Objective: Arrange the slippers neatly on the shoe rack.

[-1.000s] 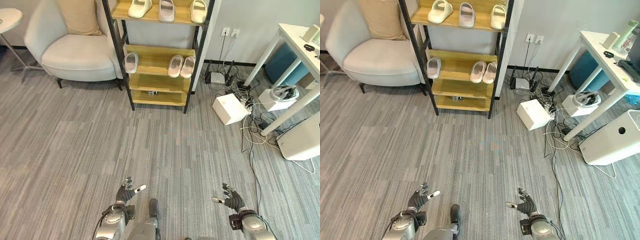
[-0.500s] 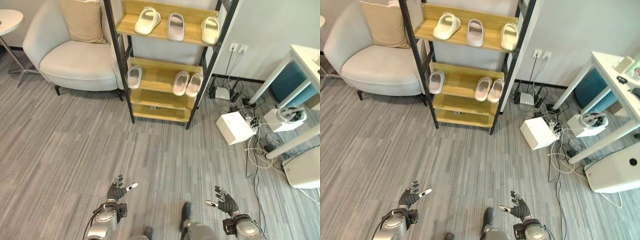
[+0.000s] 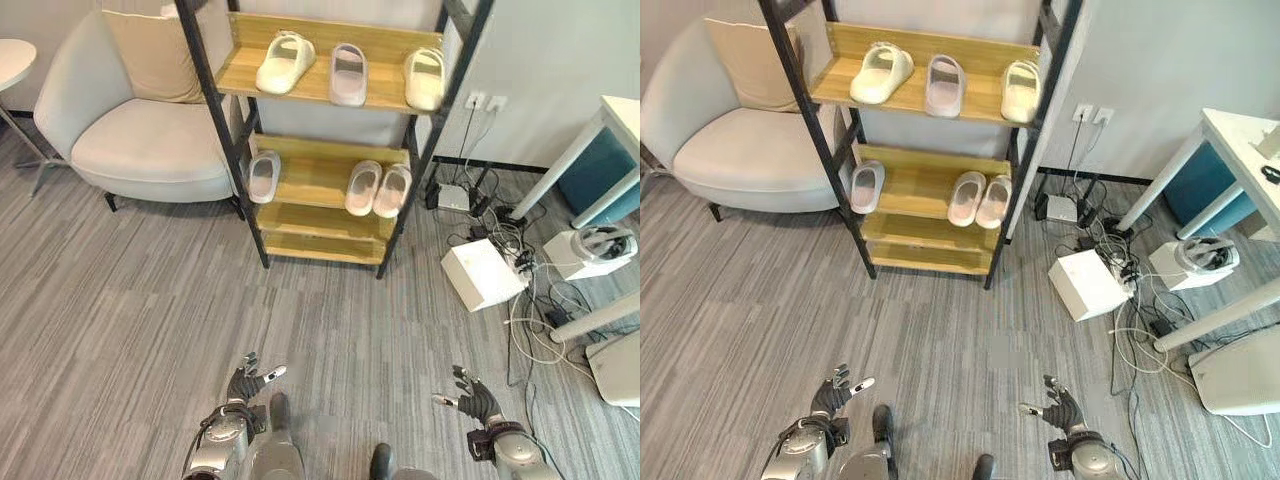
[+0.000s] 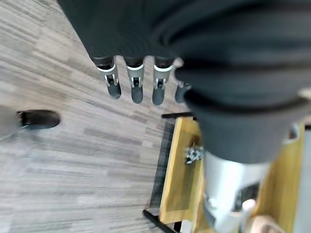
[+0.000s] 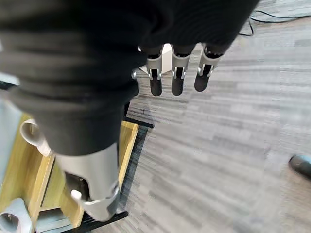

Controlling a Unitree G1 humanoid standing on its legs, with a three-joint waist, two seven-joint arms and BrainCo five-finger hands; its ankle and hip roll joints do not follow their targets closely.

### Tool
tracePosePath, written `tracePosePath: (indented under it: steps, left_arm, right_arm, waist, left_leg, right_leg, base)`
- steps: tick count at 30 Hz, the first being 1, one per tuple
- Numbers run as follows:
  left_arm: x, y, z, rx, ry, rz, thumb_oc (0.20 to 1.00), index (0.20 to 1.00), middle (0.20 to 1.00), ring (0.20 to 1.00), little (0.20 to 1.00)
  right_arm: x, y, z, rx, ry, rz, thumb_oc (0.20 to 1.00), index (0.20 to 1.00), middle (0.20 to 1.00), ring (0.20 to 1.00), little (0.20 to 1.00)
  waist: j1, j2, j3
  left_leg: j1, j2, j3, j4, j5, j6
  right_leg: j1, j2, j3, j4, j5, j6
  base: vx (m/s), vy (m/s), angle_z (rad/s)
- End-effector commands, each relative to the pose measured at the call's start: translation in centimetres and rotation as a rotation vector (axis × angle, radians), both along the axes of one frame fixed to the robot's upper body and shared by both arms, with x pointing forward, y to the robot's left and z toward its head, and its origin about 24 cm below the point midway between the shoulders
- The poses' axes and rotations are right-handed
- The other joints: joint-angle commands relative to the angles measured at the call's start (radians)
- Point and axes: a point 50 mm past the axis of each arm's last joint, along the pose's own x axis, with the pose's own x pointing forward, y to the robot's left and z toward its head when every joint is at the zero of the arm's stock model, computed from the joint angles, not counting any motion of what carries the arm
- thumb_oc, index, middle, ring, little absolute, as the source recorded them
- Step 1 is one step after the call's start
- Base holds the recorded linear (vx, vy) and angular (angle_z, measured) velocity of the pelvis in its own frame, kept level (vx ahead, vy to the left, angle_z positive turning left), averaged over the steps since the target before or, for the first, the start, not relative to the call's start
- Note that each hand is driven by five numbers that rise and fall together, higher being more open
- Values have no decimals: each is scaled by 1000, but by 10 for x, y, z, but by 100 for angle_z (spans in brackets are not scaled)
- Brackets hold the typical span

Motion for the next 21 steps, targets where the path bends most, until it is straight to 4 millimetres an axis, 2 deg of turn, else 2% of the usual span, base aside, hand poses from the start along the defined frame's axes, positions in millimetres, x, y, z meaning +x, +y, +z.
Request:
tracePosePath:
  steps: [1, 2, 5, 6, 7, 8, 10, 11, 14, 16, 19, 21]
  left_arm:
    - [20, 7, 20, 29, -115, -20, 1000, 1000, 1000, 1000, 1000]
    - [21, 8, 21, 37, -119, -33, 1000, 1000, 1000, 1000, 1000]
    - [22, 9, 22, 49, -120, -46, 1000, 1000, 1000, 1000, 1000]
    - [23, 11, 23, 58, -123, -51, 1000, 1000, 1000, 1000, 1000]
    - [23, 11, 23, 58, -123, -51, 1000, 1000, 1000, 1000, 1000]
    - [26, 12, 25, 68, -126, -57, 1000, 1000, 1000, 1000, 1000]
    - [27, 11, 25, 69, -129, -60, 1000, 1000, 1000, 1000, 1000]
    - [30, 12, 26, 82, -129, -69, 1000, 1000, 1000, 1000, 1000]
    - [30, 13, 28, 89, -134, -72, 1000, 1000, 1000, 1000, 1000]
    - [27, 11, 26, 84, -126, -81, 1000, 1000, 1000, 1000, 1000]
    - [25, 8, 22, 71, -112, -83, 1000, 1000, 1000, 1000, 1000]
    - [25, 5, 21, 59, -109, -81, 1000, 1000, 1000, 1000, 1000]
  right_arm:
    - [36, 9, 23, 5, -145, 51, 1000, 1000, 1000, 1000, 1000]
    - [39, 14, 23, 18, -150, 60, 1000, 1000, 1000, 1000, 1000]
    - [41, 18, 25, 26, -161, 76, 1000, 1000, 1000, 1000, 1000]
    - [43, 20, 27, 30, -172, 83, 1000, 1000, 1000, 1000, 1000]
    - [43, 20, 27, 30, -172, 84, 1000, 1000, 1000, 1000, 1000]
    - [43, 19, 27, 32, -173, 75, 1000, 1000, 1000, 1000, 1000]
    - [43, 19, 27, 31, -171, 74, 1000, 1000, 1000, 1000, 1000]
    - [42, 20, 26, 32, -167, 72, 1000, 1000, 1000, 1000, 1000]
    - [37, 19, 25, 21, -159, 80, 1000, 1000, 1000, 1000, 1000]
    - [32, 18, 23, 21, -145, 79, 1000, 1000, 1000, 1000, 1000]
    - [31, 12, 22, 12, -139, 79, 1000, 1000, 1000, 1000, 1000]
    - [33, 10, 24, 7, -145, 82, 1000, 1000, 1000, 1000, 1000]
  waist:
    - [42, -30, 27]
    - [43, -24, 36]
    - [29, -18, 47]
    - [16, -10, 58]
    - [15, -9, 61]
    - [1, -6, 70]
    - [-8, -2, 78]
    - [-22, -2, 81]
    - [-38, -3, 74]
    - [-45, 0, 61]
    - [-51, 14, 42]
    - [-53, 21, 43]
  left_leg:
    - [-7, 7, -39, 37, -50, -29]
    - [15, -6, -40, 24, -68, -10]
    - [58, -16, -40, -6, -80, -3]
    - [89, -21, -46, -27, -86, -5]
    - [94, -21, -48, -29, -86, -6]
    - [133, -26, -54, -48, -99, -12]
    - [157, -26, -60, -55, -107, -16]
    - [196, -32, -72, -59, -126, -25]
    - [237, -31, -84, -61, -145, -36]
    - [250, -25, -91, -55, -157, -43]
    - [249, 37, -94, 14, -153, -81]
    - [239, 63, -113, 72, -139, -94]
  right_leg:
    - [-18, -80, 46, 119, 136, 88]
    - [-68, -87, 52, 204, 166, 77]
    - [-130, -66, 60, 233, 174, 69]
    - [-176, -45, 45, 205, 164, 66]
    - [-171, -45, 43, 206, 162, 66]
    - [-210, -23, 19, 139, 148, 67]
    - [-212, -14, 4, 101, 150, 71]
    - [-244, 3, -17, 24, 176, 84]
    - [-256, 12, -28, -4, 208, 98]
    - [-238, 18, -32, 3, 191, 91]
    - [-199, 56, -44, 9, 142, 51]
    - [-182, 79, -47, 17, 117, 29]
  base:
    - [213, 407, -1]
    - [131, 252, -6]
    - [181, 168, 0]
    - [194, 86, 9]
    - [283, 41, 2]
    - [162, -4, 17]
    - [252, -36, 30]
    - [267, -58, 31]
    - [299, -131, 34]
    - [204, -173, 21]
    - [212, -297, 14]
    - [129, -244, -1]
